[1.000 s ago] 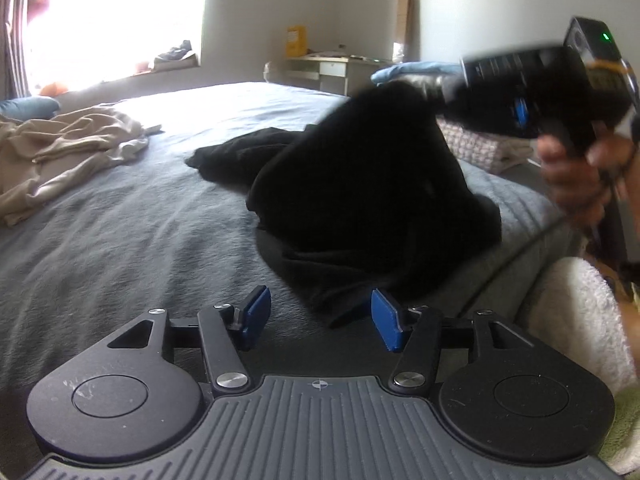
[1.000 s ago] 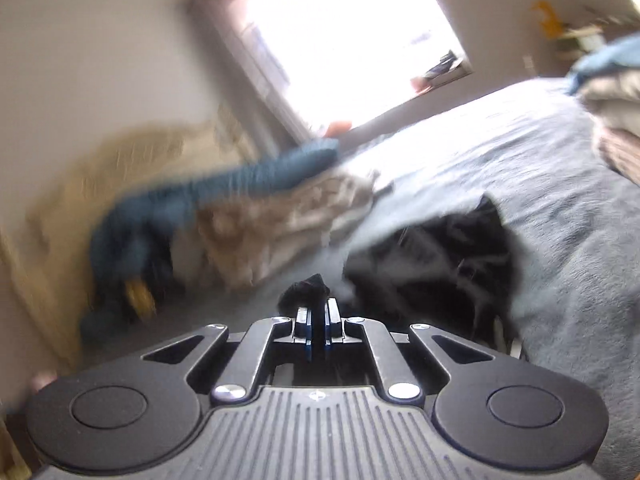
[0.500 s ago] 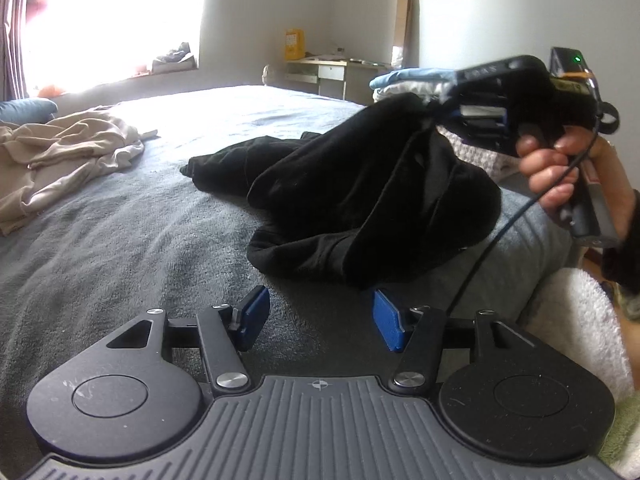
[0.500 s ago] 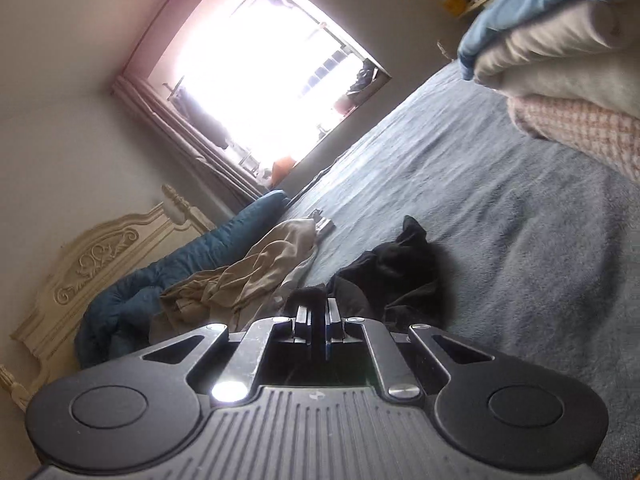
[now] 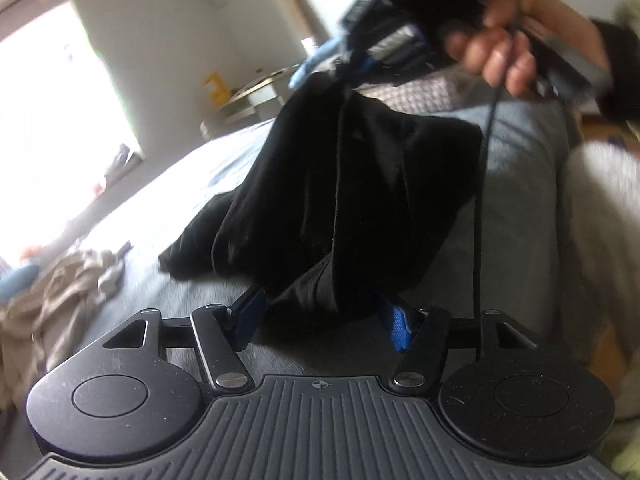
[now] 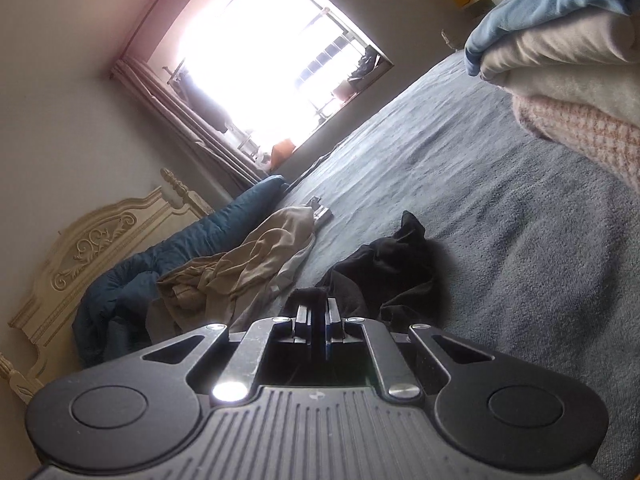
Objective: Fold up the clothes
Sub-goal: 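Raise the black T-shirt high with both grippers to let it hang open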
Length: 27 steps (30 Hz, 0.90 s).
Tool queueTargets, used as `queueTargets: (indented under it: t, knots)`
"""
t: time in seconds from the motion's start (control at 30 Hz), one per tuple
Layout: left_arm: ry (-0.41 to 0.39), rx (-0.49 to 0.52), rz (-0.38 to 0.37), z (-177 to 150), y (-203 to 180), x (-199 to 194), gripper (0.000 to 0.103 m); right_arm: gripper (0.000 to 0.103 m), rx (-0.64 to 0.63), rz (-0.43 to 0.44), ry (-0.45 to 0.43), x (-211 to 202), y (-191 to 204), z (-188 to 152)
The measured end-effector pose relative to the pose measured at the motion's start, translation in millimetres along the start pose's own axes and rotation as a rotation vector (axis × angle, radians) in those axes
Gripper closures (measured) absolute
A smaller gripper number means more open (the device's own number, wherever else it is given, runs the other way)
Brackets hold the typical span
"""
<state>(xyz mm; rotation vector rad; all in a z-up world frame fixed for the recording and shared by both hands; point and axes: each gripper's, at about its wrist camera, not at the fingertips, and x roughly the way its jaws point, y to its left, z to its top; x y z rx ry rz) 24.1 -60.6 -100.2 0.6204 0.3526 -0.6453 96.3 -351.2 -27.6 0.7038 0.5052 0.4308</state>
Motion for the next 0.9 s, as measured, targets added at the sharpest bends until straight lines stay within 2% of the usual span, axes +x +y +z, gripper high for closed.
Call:
queueTargets:
  t: [0.1,0.17,0.23,0.3,0.33,0.53,0.7,0.83,0.9]
  knots:
    - [-0.005,0.029,-0.032,-1.2,0.5,7.3,0.041,0.097,0.008,-0.008,0.021,8.6,-1.6,2.0]
    - [-0.005,0.024,-0.064,-2.6,1.1,12.2,0.054,0.097,0.009,-0.016,0.028,14.2,-2.3,2.7]
    - [-0.005,-0.023,-0.097,-3.0,4.3,13.8,0.072,0.097,-0.003,-0.023,0.026,17.6,-0.2,3.3]
    - [-0.019,-0.072,-0.113,-1.6,6.7,10.6,0.086,0.098,-0.024,-0.022,0.008,17.6,6.1,4.4]
    - [-0.03,-0.095,-0.117,-0.2,7.6,7.8,0.09,0.099,-0.037,-0.019,-0.005,16.2,10.3,5.2]
    - [-0.179,-0.34,-0.125,17.9,28.9,-33.2,0.095,0.1,-0.14,0.021,-0.178,-9.3,51.2,19.7]
    - [-0.365,-0.552,-0.119,50.3,70.2,-73.5,0.096,0.1,-0.267,0.057,-0.39,-52.0,104.5,42.6]
    - [-0.54,-0.626,-0.085,88.3,100.0,-107.5,0.096,0.1,-0.369,0.086,-0.561,-86.3,147.3,61.1]
    - [-0.615,-0.626,-0.063,108.3,112.1,-124.4,0.096,0.1,-0.42,0.1,-0.646,-103.5,168.7,70.3]
